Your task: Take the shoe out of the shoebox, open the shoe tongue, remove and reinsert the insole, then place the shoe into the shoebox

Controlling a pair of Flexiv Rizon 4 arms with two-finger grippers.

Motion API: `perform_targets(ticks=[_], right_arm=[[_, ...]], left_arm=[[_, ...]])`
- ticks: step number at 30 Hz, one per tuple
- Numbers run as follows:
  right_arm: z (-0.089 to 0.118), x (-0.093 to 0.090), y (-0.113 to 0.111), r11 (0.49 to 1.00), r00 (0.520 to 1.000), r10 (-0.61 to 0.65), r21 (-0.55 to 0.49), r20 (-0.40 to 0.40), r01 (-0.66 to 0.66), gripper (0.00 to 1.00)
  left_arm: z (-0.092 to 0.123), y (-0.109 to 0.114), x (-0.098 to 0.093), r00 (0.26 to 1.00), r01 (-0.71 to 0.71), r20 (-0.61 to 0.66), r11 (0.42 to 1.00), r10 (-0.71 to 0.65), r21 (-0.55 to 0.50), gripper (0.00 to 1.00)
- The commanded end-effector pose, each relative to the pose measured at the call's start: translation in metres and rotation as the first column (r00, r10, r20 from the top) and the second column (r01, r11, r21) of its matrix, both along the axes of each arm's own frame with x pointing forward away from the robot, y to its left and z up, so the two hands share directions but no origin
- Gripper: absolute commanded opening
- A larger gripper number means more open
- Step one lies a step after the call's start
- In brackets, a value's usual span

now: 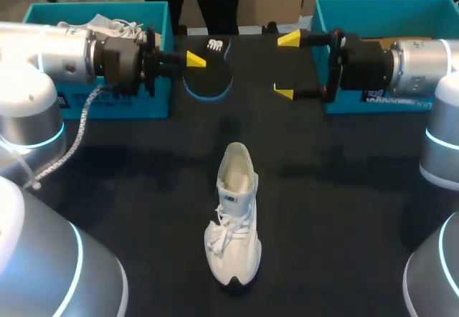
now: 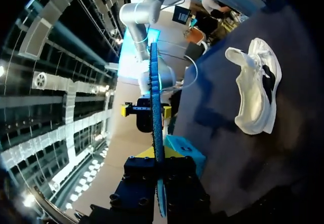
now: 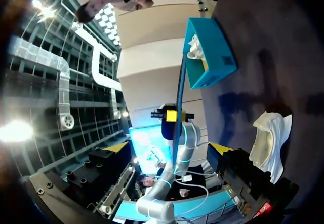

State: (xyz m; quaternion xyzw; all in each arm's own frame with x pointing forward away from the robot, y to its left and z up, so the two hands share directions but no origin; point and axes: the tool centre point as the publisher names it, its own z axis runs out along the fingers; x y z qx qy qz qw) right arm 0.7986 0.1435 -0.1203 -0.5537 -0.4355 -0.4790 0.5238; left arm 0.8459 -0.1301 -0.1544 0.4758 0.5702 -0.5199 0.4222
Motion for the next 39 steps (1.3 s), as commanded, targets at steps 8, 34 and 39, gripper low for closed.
perform_targets(ticks=[8, 34, 39], right_arm=[[0.003, 0.001, 0.007, 0.998, 1.000, 0.011, -0.058, 0.020, -0.010, 1.00], [-0.018, -0.013, 0.043, 0.992, 0.982, 0.061, -0.117, 0.179, -0.041, 1.00], [-0.025, -0.009, 0.064, 0.978, 0.954, 0.173, -0.154, 0.244, -0.138, 1.00]], left_arm=[[-0.008, -0.009, 0.001, 0.954, -0.017, 0.300, 0.999, 0.026, -0.030, 0.00], [-0.002, -0.024, -0.013, 0.943, 0.004, 0.332, 0.999, 0.009, -0.039, 0.00], [-0.004, -0.029, -0.006, 0.947, -0.006, 0.322, 0.999, 0.016, -0.033, 0.00]])
